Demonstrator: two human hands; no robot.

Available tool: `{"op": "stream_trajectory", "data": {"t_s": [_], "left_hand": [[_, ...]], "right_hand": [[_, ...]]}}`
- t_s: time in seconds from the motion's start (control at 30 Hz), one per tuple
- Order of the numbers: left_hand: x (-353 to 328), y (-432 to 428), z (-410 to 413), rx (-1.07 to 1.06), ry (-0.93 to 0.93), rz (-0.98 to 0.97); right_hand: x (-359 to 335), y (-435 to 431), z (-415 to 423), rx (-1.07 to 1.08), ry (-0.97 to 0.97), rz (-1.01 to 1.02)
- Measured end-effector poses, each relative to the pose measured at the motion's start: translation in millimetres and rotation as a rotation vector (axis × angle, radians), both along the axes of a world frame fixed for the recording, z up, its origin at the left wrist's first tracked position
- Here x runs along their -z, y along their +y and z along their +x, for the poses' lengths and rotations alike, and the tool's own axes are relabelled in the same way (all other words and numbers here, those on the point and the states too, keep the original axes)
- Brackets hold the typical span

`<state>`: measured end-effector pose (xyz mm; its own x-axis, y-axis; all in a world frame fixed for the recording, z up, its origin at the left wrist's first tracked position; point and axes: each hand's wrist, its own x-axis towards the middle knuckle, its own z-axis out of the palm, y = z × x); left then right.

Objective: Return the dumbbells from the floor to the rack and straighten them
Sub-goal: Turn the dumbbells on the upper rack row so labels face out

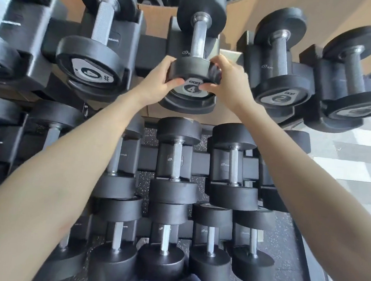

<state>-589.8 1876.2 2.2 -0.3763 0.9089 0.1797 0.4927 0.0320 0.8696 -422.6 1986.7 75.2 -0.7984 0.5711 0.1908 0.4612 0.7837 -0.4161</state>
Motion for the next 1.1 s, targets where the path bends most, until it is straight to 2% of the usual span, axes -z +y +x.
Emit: {"op": "stream_trajectory", "data": {"t_s": [0.17,0.3,0.4,0.53,0.7,0.8,0.9,1.0,1.1], "left_hand": [[1,-4,0,-0.048,-0.071,-0.001],[-6,-5,6,-0.083,-0.085,-0.035],[2,-5,9,-0.12,-0.094,0.01],[4,-6,7,-0.064,-0.102,-0.038],[-10,-10,22,-0.118,-0.102,-0.03],[-18,-17,23,-0.146,0.045,-0.12],[-24,-37,27,-0.204,0.417,-0.25],[-31,-66,38,-0.22,0.741,-0.213],[-39,-94,53,-0.211,0.904,-0.182]], "right_hand": [[5,-1,1,0.003,0.046,-0.068],[5,1,3,-0.011,0.068,-0.198],[8,2,5,0.012,0.087,-0.187],[5,4,-3,-0.046,-0.024,-0.108],[8,-7,3,0.002,-0.003,-0.152],[10,-14,11,0.012,-0.052,-0.078],[8,-25,26,0.041,-0.087,0.115],[9,-44,46,0.026,-0.086,0.321],[11,-64,64,0.027,-0.075,0.397]]}}
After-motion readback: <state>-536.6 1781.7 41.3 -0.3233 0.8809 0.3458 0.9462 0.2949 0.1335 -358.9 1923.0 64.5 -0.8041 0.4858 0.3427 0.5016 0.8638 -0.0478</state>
